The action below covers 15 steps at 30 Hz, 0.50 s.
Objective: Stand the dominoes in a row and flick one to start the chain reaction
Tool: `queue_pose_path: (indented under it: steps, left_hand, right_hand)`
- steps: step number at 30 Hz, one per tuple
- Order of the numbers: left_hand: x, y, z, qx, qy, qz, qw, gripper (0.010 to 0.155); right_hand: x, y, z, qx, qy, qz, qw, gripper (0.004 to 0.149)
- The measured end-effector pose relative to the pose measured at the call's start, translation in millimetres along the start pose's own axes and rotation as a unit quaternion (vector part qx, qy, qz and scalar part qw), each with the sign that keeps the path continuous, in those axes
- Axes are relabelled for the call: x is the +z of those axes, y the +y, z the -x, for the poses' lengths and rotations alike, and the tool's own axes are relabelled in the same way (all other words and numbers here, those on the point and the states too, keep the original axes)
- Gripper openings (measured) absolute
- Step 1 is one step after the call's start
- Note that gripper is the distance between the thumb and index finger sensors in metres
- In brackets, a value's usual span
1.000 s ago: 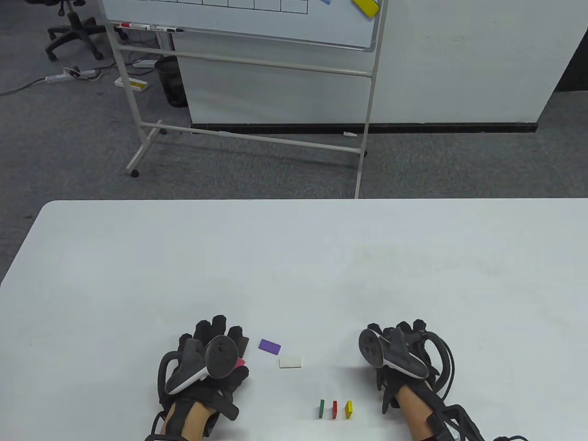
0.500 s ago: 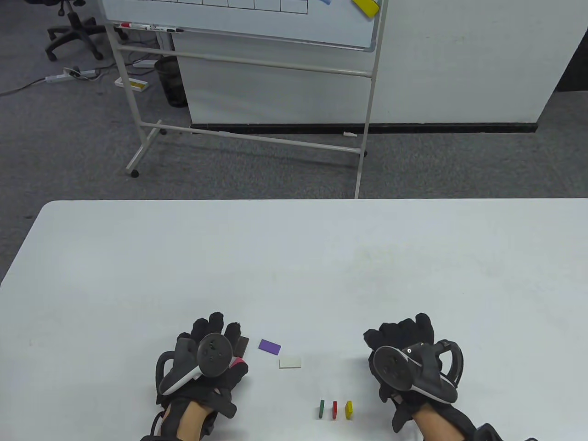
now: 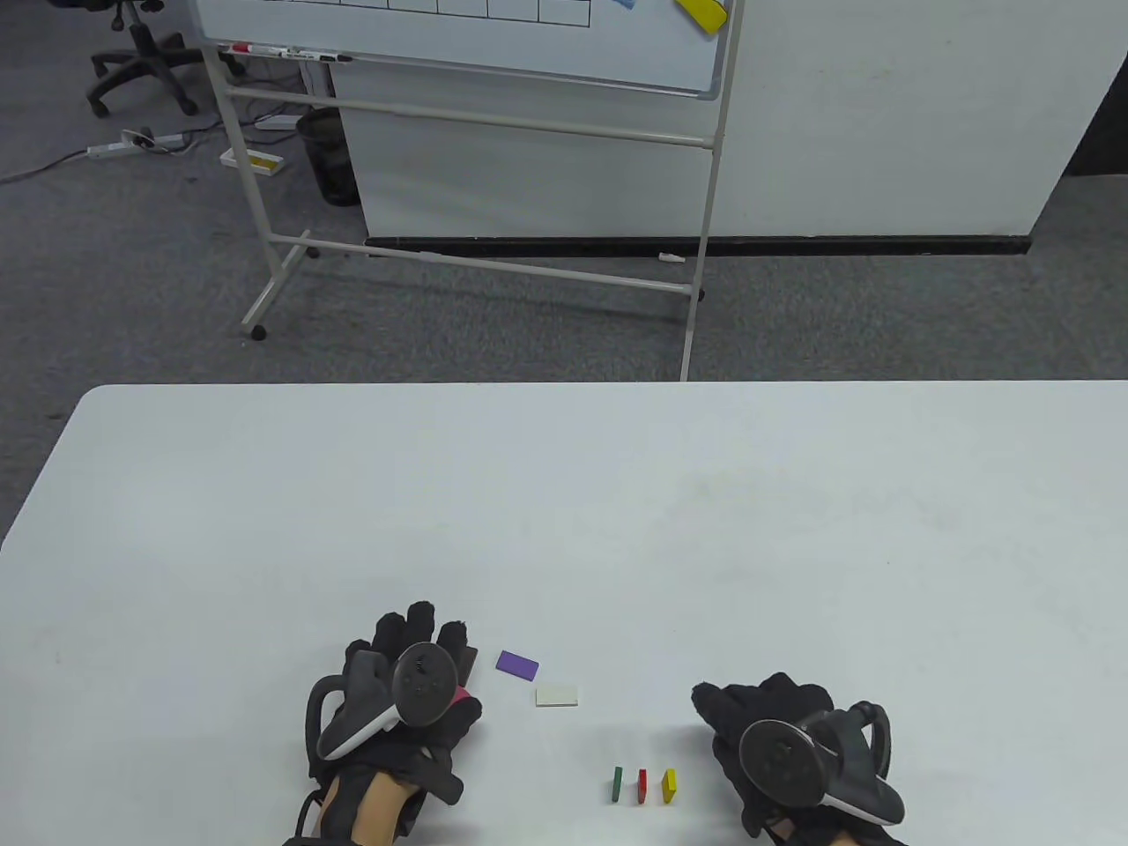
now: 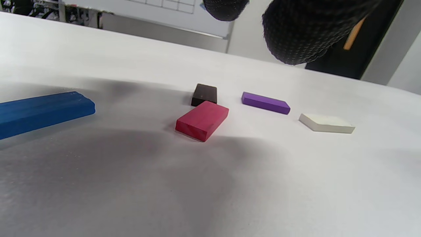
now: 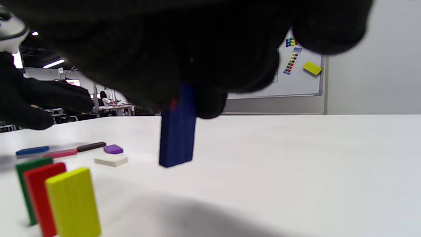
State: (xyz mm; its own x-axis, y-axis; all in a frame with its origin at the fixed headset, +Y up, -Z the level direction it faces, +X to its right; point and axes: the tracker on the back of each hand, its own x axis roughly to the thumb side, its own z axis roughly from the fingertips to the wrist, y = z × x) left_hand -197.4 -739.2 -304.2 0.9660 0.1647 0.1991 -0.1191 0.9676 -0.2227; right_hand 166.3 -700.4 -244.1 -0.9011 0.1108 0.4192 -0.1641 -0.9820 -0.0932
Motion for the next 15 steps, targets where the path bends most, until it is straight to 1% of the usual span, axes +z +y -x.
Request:
queue_pose_path:
  steps: [2, 5, 15]
  left_hand:
    - [0.6, 0.1, 0.0, 0.002, 0.001, 0.000, 1.000, 0.082]
    - [1.2, -0.3, -0.9, 0.000, 0.000, 0.002, 1.000, 0.082]
    - [3.4, 0.0, -0.2, -0.001, 0.002, 0.006, 1.000, 0.082]
  right_hand:
    - [1.2, 5.1, -1.5, 0.011, -0.009, -0.026, 1.000, 0.059]
    - [0.0, 12.3, -4.5, -0.005, -0.034, -0.060, 0.998, 0.061]
    - [-0.2, 14.5, -9.9, -0.029, -0.042, -0.082, 0.995, 0.063]
